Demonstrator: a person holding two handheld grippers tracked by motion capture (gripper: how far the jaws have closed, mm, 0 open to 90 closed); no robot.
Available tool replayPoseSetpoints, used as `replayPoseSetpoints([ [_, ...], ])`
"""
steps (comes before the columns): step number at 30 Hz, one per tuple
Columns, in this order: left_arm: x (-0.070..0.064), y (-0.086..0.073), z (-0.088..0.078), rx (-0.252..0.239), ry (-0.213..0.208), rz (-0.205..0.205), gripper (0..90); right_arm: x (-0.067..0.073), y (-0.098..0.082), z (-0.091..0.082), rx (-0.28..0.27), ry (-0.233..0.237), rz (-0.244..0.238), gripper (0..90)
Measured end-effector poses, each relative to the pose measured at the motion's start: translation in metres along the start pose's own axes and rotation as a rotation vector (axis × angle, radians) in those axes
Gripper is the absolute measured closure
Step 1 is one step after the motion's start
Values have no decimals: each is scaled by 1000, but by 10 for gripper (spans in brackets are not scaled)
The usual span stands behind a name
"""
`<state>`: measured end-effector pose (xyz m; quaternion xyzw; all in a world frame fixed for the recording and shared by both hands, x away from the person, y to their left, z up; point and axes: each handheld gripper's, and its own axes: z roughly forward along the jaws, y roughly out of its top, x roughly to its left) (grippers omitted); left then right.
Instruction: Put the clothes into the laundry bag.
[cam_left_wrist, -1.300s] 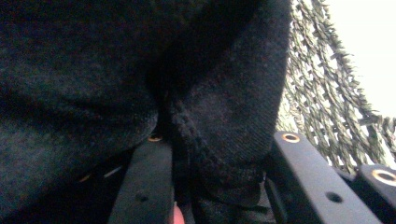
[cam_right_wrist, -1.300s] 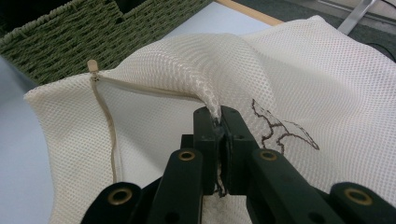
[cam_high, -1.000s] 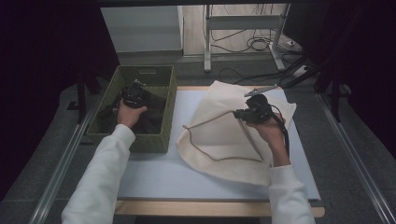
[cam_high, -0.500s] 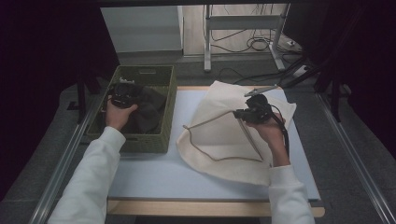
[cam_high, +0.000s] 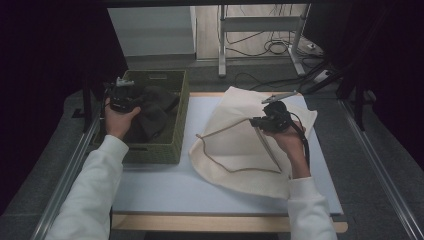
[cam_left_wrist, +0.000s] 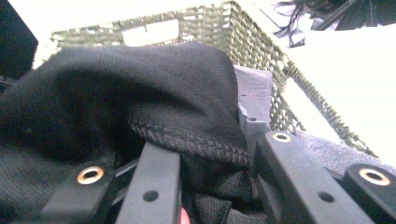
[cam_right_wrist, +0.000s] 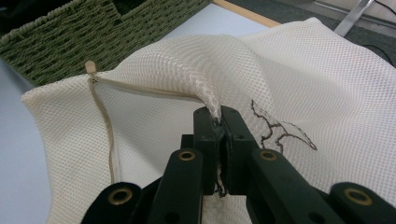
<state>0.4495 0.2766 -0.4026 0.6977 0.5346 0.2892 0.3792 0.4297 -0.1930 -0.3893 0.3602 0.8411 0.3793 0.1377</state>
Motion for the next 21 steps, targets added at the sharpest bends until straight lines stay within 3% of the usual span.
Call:
replayPoseSetpoints([
  [12, 3, 3, -19, -71, 23, 6, 750, 0, 0, 0, -2, 3, 6, 863],
  [21, 5, 6, -32, -113, 7, 4, 750, -1, 0, 1, -1, 3, 7, 864],
])
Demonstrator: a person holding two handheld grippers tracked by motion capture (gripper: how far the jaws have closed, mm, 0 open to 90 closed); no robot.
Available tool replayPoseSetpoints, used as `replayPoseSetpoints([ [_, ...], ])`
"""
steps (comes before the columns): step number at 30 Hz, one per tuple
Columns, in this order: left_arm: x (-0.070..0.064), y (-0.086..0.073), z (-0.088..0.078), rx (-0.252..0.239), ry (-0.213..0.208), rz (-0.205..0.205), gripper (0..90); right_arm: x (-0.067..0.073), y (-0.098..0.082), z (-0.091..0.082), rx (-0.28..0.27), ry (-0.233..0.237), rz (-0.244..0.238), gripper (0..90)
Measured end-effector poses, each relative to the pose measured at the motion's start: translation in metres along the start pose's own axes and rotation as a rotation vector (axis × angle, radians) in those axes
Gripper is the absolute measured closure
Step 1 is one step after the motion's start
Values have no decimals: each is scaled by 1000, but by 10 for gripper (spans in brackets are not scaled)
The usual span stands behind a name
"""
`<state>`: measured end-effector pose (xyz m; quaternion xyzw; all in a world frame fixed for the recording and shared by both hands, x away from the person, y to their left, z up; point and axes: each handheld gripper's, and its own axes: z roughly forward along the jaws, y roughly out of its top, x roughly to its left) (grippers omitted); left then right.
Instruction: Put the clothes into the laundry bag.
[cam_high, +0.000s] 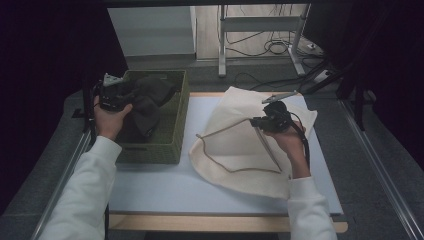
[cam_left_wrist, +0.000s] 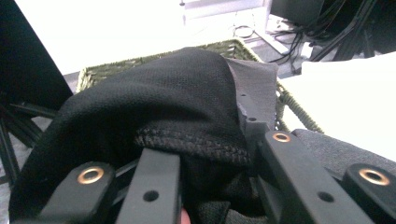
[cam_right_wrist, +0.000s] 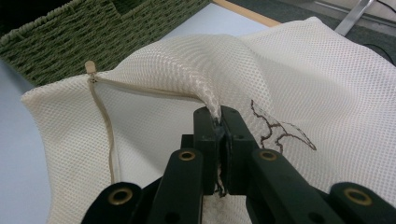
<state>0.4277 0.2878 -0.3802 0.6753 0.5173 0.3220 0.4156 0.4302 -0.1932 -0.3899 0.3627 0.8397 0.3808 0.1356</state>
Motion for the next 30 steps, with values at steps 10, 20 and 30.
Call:
replayPoseSetpoints([
  [10, -4, 6, -13, -45, -28, 0, 750, 0, 0, 0, 0, -1, 2, 864],
  [20, -7, 9, -22, -72, -45, -3, 750, 0, 0, 0, -2, 1, 0, 864],
  [30, -6, 11, -32, -100, -60, -8, 750, 0, 0, 2, 4, 2, 0, 864],
])
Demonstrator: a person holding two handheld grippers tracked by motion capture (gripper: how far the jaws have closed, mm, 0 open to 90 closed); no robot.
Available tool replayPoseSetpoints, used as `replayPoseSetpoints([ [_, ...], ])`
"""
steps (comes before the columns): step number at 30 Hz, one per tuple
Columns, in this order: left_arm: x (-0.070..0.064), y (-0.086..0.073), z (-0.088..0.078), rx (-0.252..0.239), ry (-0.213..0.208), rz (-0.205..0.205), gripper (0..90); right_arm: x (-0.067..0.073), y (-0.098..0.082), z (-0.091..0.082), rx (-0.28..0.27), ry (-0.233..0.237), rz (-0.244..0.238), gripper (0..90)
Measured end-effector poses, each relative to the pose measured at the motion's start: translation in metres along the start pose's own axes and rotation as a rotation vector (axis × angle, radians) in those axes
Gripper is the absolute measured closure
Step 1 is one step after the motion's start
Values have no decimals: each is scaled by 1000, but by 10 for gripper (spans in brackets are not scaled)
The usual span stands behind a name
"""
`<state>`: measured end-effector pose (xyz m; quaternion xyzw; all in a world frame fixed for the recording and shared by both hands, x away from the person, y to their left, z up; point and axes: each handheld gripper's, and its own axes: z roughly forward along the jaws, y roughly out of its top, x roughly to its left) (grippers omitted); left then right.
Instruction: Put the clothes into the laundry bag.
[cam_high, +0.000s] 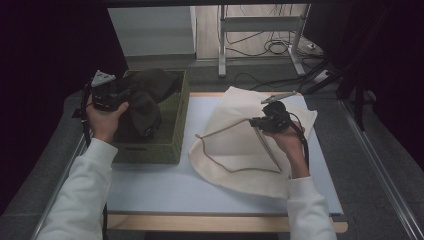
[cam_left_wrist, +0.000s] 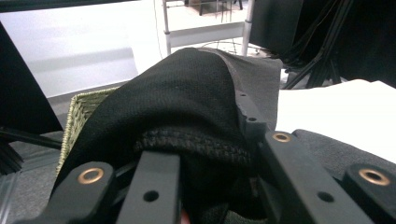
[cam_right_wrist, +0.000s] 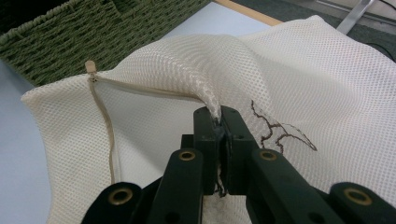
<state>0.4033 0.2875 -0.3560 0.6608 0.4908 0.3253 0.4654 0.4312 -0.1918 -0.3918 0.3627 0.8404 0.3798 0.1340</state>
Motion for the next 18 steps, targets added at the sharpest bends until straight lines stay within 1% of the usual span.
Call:
replayPoseSetpoints([
  [9, -3, 7, -11, -37, -12, 4, 750, 0, 0, -1, -1, -2, 1, 864],
  [18, -12, 14, -19, -61, -36, 25, 750, 0, 0, -1, 0, -3, 2, 864],
])
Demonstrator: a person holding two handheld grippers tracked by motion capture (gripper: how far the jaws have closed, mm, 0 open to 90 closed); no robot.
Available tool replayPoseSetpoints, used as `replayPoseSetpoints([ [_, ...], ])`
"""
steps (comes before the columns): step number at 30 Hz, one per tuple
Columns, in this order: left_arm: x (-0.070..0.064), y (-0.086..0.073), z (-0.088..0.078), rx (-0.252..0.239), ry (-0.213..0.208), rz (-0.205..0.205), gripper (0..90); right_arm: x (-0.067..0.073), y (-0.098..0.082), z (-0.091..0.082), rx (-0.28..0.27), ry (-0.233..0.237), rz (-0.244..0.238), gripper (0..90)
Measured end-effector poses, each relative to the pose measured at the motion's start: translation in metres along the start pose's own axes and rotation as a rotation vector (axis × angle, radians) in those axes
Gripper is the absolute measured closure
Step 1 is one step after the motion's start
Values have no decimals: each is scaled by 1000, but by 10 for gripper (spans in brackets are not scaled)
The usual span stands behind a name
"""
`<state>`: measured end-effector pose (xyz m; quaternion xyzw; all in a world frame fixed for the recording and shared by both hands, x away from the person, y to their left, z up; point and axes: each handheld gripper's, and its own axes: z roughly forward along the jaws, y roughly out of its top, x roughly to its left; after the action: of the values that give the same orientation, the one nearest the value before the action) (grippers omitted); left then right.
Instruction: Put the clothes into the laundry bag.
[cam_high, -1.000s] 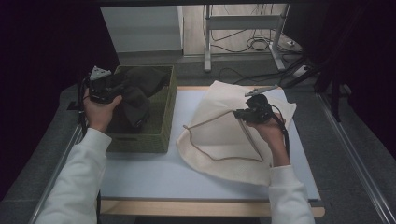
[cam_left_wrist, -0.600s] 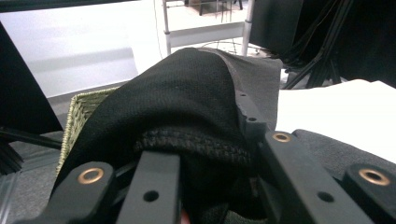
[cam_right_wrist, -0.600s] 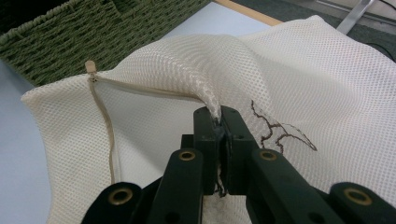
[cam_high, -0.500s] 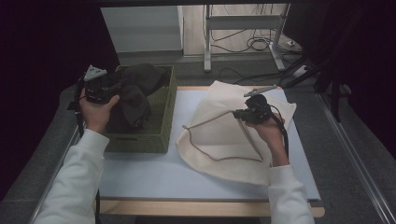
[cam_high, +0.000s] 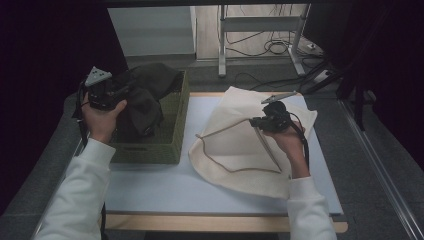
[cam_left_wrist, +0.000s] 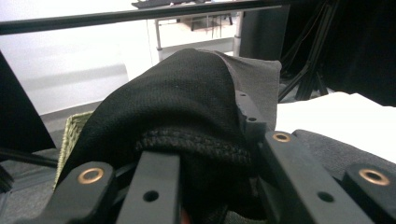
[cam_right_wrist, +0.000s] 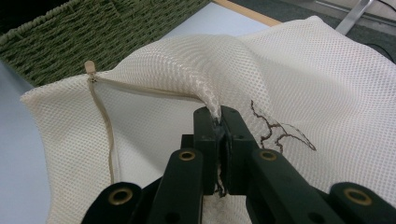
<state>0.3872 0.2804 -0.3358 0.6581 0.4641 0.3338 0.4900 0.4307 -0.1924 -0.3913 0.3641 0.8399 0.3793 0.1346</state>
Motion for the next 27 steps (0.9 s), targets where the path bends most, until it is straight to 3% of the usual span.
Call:
replayPoseSetpoints([
  [27, -23, 16, -19, -65, -47, 43, 750, 0, 0, 0, -5, -2, -9, 864],
])
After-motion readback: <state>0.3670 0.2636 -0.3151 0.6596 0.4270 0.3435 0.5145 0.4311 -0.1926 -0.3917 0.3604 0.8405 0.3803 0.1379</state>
